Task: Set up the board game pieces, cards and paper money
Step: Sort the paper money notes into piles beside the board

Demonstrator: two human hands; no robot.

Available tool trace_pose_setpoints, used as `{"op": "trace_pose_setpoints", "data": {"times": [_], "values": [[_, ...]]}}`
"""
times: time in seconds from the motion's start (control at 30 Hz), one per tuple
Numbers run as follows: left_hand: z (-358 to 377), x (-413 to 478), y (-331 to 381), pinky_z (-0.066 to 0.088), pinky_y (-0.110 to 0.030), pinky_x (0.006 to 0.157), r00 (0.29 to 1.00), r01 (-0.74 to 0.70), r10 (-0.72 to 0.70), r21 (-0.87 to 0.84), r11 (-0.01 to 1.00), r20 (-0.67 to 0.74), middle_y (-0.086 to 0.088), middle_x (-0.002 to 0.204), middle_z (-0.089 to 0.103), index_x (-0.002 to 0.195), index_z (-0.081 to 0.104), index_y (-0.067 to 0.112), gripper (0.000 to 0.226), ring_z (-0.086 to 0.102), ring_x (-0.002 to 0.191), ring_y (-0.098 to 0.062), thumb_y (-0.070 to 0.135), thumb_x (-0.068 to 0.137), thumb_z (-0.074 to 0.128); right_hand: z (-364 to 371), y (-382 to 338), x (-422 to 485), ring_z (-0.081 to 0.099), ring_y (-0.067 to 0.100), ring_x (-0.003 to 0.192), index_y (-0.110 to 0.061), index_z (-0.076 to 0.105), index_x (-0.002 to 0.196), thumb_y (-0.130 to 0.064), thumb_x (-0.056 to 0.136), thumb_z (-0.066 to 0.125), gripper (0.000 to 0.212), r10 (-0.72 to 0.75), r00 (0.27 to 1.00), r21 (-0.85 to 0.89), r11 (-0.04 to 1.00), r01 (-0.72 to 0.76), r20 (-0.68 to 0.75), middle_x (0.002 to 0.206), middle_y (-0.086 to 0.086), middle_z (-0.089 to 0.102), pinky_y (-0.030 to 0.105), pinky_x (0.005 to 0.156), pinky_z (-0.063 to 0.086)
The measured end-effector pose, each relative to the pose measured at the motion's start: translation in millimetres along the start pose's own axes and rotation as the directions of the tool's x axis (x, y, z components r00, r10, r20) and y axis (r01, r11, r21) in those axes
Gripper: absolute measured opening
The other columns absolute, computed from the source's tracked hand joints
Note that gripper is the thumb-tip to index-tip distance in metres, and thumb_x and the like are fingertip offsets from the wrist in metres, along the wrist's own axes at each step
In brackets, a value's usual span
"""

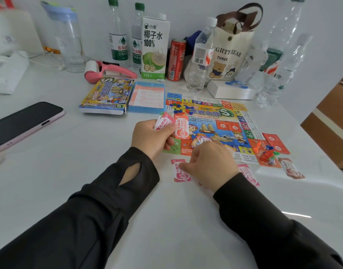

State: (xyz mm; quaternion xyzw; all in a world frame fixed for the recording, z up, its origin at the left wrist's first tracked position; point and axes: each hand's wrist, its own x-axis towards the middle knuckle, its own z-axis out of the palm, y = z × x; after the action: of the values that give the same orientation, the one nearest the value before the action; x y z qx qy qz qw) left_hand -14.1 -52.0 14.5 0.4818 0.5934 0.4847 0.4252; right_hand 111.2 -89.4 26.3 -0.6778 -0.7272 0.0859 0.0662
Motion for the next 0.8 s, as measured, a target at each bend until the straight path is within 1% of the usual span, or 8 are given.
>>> {"op": "trace_pose_setpoints", "data": {"times": [0.13,0.2,0.27,0.37,0.43,0.53,0.67,0.8], "values": [[0.4,-0.7,1.5,0.05,-0.019,0.056,1.0,0.012,-0.012,0.007,1.0,0.003,0.002,0.059,0.062,0.065,0.058,0.019,0.026,0.053,0.036,-0.003,0.033,0.086,0.061,-0.4,4.8,-1.5,0.05,0.015,0.09,-0.016,0.064,0.074,-0.05,0.084,0.057,0.036,-0.01,0.999,0.045,0.999,0.012,-0.042,0.08,0.001,0.061,0.03,0.08,0.043],[1.2,-2.4,3.5,0.049,-0.017,0.052,1.0,0.027,-0.027,0.015,1.0,0.016,0.002,0.058,0.061,0.066,0.057,0.019,0.025,0.052,0.035,-0.002,0.033,0.086,0.061,-4.2,14.2,-2.1,0.05,0.015,0.068,-0.007,0.066,0.069,-0.041,0.087,0.056,0.04,0.038,0.988,0.226,0.974,-0.003,-0.151,0.072,0.011,0.061,0.024,0.063,0.042],[2.3,-5.6,5.2,0.048,-0.014,0.046,0.998,0.04,-0.041,0.011,0.999,0.049,0.002,0.056,0.06,0.068,0.058,0.018,0.022,0.051,0.034,-0.002,0.031,0.086,0.061,-11.1,24.8,-2.2,0.041,0.016,0.053,0.002,0.066,0.072,-0.031,0.09,0.054,0.04,0.109,0.966,0.399,0.917,-0.006,-0.236,0.066,0.02,0.057,0.022,0.051,0.034],[6.5,-13.7,5.9,0.047,-0.015,0.043,0.99,0.044,-0.042,-0.008,0.999,0.135,0.0,0.054,0.061,0.071,0.062,0.014,0.02,0.05,0.035,-0.005,0.027,0.086,0.063,-17.6,34.1,-1.5,0.042,0.014,0.052,0.001,0.067,0.076,-0.026,0.093,0.049,0.036,0.131,0.95,0.509,0.86,0.034,-0.285,0.07,0.018,0.06,0.014,0.044,0.032],[10.1,-19.8,6.2,0.047,-0.016,0.042,0.981,0.045,-0.039,-0.027,0.999,0.19,0.0,0.051,0.061,0.071,0.064,0.011,0.02,0.05,0.036,-0.006,0.025,0.085,0.064,-18.2,35.9,-1.2,0.049,0.012,0.057,-0.007,0.065,0.072,-0.027,0.094,0.049,0.034,0.108,0.966,0.573,0.818,0.049,-0.237,0.07,0.01,0.063,0.011,0.046,0.035],[13.9,-26.4,6.2,0.045,-0.017,0.041,0.968,0.038,-0.03,-0.028,0.999,0.249,0.002,0.046,0.059,0.069,0.064,0.009,0.021,0.049,0.036,-0.008,0.023,0.085,0.064,-15.8,36.5,-3.2,0.048,0.003,0.049,-0.018,0.06,0.064,-0.027,0.091,0.056,0.028,0.072,0.988,0.663,0.748,0.04,-0.14,0.052,-0.009,0.057,0.013,0.049,0.042],[15.1,-32.1,8.2,0.041,-0.016,0.037,0.949,0.127,-0.079,-0.142,0.982,0.304,0.001,0.05,0.061,0.072,0.063,0.007,0.015,0.048,0.037,-0.008,0.015,0.084,0.065,-18.5,43.1,-1.8,0.047,0.006,0.043,-0.011,0.063,0.065,-0.017,0.086,0.064,0.022,0.101,0.99,0.781,0.624,0.017,-0.102,0.048,-0.005,0.057,0.019,0.047,0.045],[11.5,-34.6,15.0,0.044,-0.014,0.037,0.9,0.349,-0.221,-0.315,0.883,0.377,-0.003,0.054,0.062,0.082,0.064,0.004,0.013,0.052,0.039,-0.006,0.016,0.085,0.061,-25.5,54.4,0.3,0.046,0.012,0.042,-0.014,0.063,0.053,-0.011,0.085,0.063,0.032,0.111,0.994,0.925,0.38,-0.029,-0.015,0.047,0.0,0.057,0.019,0.043,0.042]]}}
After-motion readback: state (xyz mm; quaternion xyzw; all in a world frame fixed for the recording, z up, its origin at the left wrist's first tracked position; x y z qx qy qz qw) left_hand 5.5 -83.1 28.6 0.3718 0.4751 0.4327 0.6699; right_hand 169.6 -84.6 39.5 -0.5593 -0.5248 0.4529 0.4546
